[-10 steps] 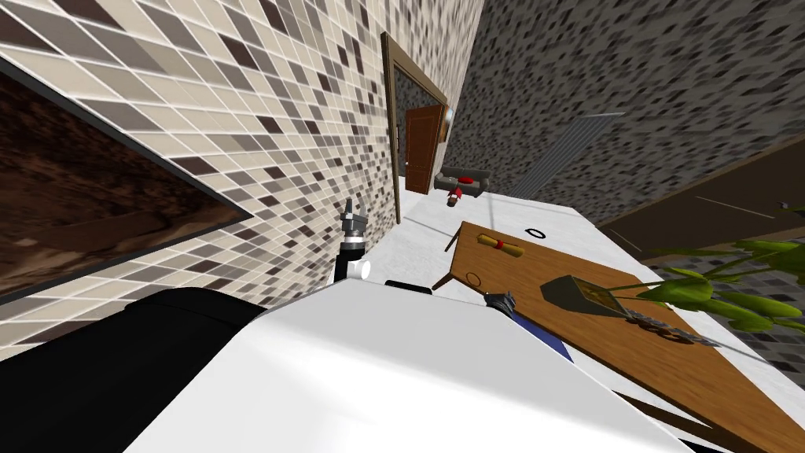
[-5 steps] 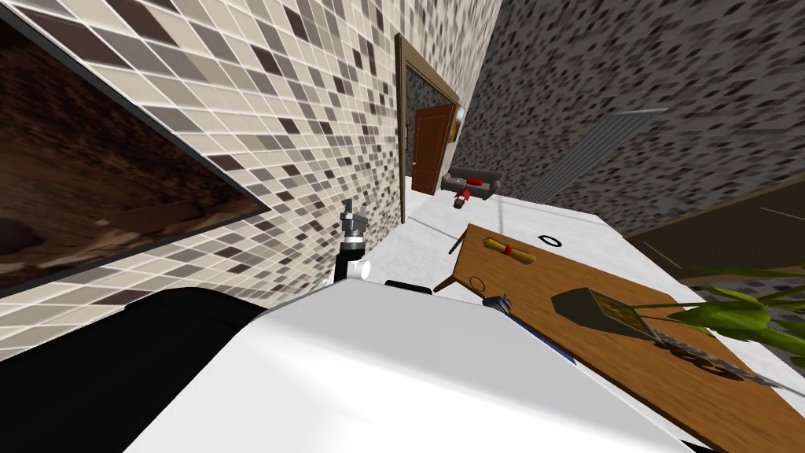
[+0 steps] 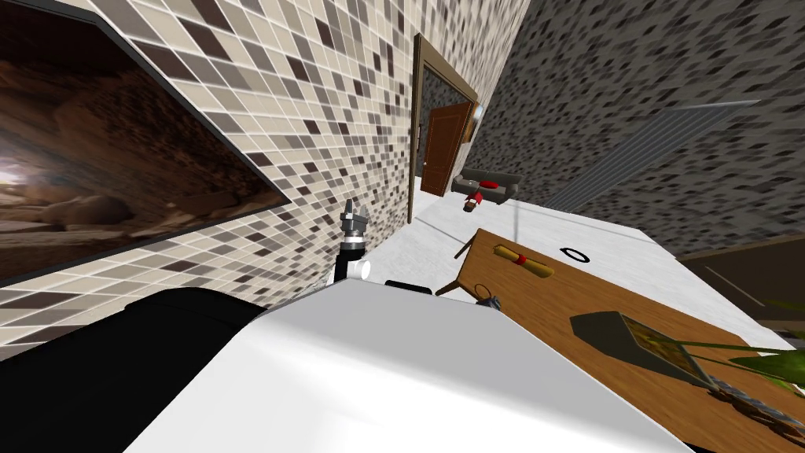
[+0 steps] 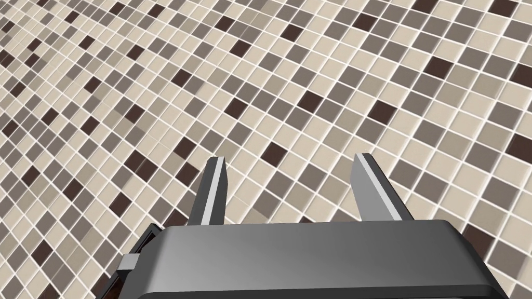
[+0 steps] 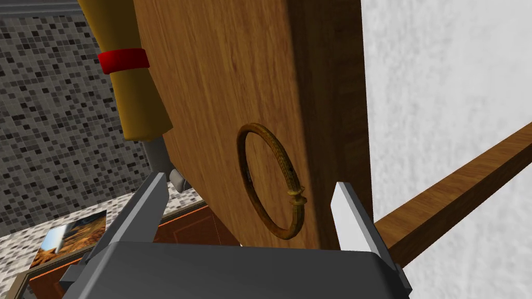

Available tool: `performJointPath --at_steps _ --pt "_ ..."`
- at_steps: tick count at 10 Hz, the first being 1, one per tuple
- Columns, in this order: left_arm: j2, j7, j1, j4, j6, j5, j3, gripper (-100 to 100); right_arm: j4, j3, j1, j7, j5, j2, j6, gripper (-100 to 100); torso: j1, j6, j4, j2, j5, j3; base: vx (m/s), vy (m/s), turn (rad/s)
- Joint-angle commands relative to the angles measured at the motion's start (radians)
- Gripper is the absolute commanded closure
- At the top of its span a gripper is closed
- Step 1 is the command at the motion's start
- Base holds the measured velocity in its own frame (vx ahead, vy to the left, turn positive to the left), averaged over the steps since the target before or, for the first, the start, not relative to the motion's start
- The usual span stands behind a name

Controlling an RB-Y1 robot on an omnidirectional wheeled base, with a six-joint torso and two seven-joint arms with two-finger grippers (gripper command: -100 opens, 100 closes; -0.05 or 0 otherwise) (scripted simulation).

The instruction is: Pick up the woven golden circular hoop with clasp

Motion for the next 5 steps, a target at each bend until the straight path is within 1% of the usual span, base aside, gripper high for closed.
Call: performJointPath --at_steps 1,2,3,4,5 --pt "0.000 0.000 0.000 0.000 0.000 0.000 0.000 0 0.020 -0.002 -0.008 0.008 0.028 0.026 0.009 -100 0.000 0.000 0.000 0.000 0.000 0.000 0.005 -0.020 0.134" --pt "0.000 0.000 0.000 0.000 0.000 0.000 0.000 0 0.033 0.000 -0.013 0.010 0.049 0.053 0.016 -100 0.000 0.000 0.000 0.000 0.000 0.000 0.006 -0.021 0.129" --pt "0.000 0.000 0.000 0.000 0.000 0.000 0.000 0 0.029 0.002 -0.014 0.008 0.039 0.044 0.018 -100 0.000 0.000 0.000 -0.001 0.000 0.000 0.003 -0.010 0.027" --pt "0.000 0.000 0.000 0.000 0.000 0.000 0.000 0 0.030 0.002 -0.015 0.009 0.041 0.047 0.020 0 0.001 0.001 0.000 0.000 0.000 0.000 0.000 0.000 0.000" --pt "0.000 0.000 0.000 0.000 0.000 0.000 0.000 0 0.054 0.016 -0.028 -0.006 0.046 0.053 0.049 -100 0.001 0.001 0.000 0.000 0.000 0.000 -0.009 -0.051 0.050"
